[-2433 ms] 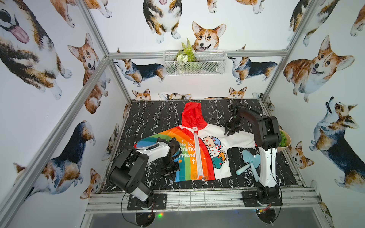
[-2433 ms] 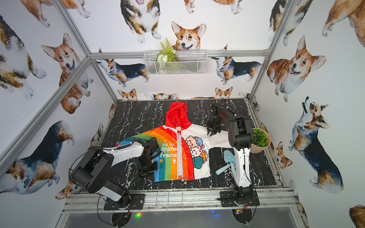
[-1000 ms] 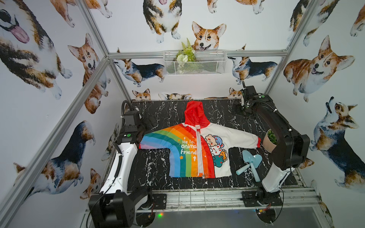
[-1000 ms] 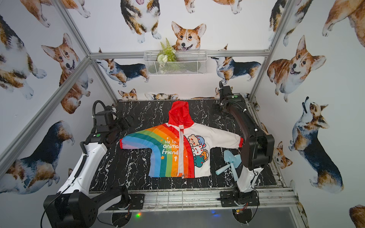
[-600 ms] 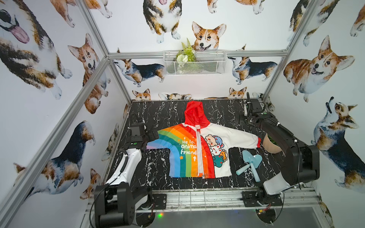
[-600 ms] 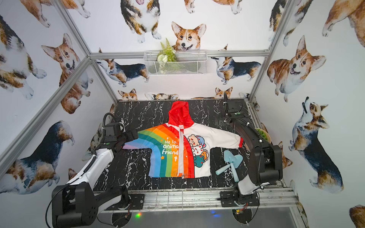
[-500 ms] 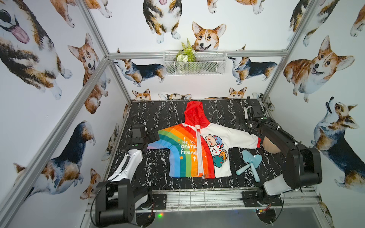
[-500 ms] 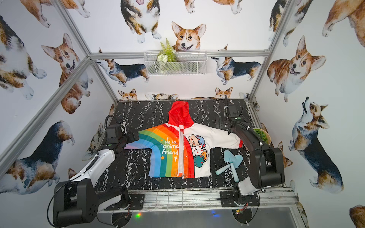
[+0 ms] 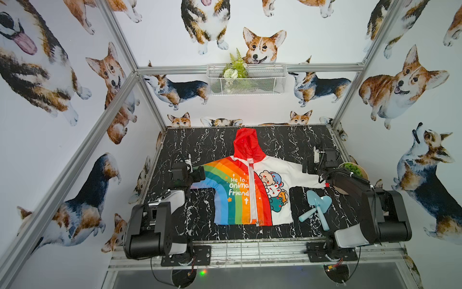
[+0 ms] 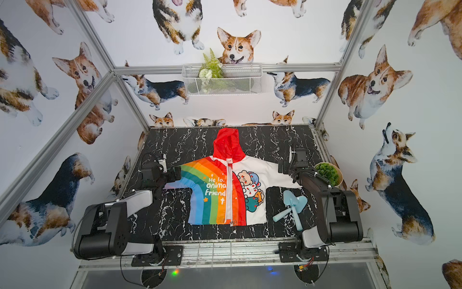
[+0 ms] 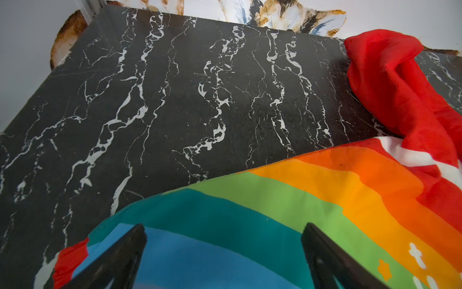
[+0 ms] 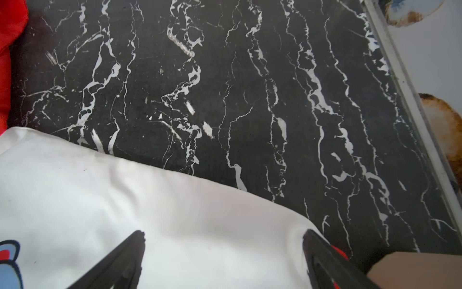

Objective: Unzip the jacket
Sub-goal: Reset both arms

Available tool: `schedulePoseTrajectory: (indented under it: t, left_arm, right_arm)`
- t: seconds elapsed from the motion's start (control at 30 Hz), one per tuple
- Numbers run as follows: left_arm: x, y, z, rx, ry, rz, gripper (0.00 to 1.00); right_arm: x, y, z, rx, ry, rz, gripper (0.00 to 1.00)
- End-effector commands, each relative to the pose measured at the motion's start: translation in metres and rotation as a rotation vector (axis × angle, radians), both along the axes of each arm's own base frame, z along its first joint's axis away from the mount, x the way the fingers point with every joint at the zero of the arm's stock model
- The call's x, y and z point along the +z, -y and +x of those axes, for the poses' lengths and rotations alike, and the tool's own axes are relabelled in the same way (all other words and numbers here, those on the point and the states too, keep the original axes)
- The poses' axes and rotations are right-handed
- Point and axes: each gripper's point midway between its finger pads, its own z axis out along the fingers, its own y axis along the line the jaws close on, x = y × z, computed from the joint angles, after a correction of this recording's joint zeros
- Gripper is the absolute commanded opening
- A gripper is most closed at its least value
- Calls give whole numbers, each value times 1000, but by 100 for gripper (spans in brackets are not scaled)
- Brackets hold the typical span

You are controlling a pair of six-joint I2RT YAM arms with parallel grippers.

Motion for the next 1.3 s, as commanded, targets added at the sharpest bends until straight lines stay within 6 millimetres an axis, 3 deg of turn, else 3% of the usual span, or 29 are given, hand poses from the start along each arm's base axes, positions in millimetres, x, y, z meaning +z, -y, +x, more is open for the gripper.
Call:
schedulePoseTrajectory:
  t: [0.0,0.2,0.57,0.8,1.27]
  left_arm:
    - [19,3,19,-39,137,47,100]
    - [13,1,8,3,221,86,100]
    - [3,6,11,25,195,148,100]
    - [3,5,12,28,191,150,100]
    - [3,6,12,24,192,149,100]
  right_arm:
    - [24,-3,16,59,155,18,99]
    - [25,21,5,-9,257,84,99]
    - [14,19,-15,-16,411,59,99]
    - [1,13,-12,-5,427,3,99]
    - [1,16,-11,-24,423,-12,99]
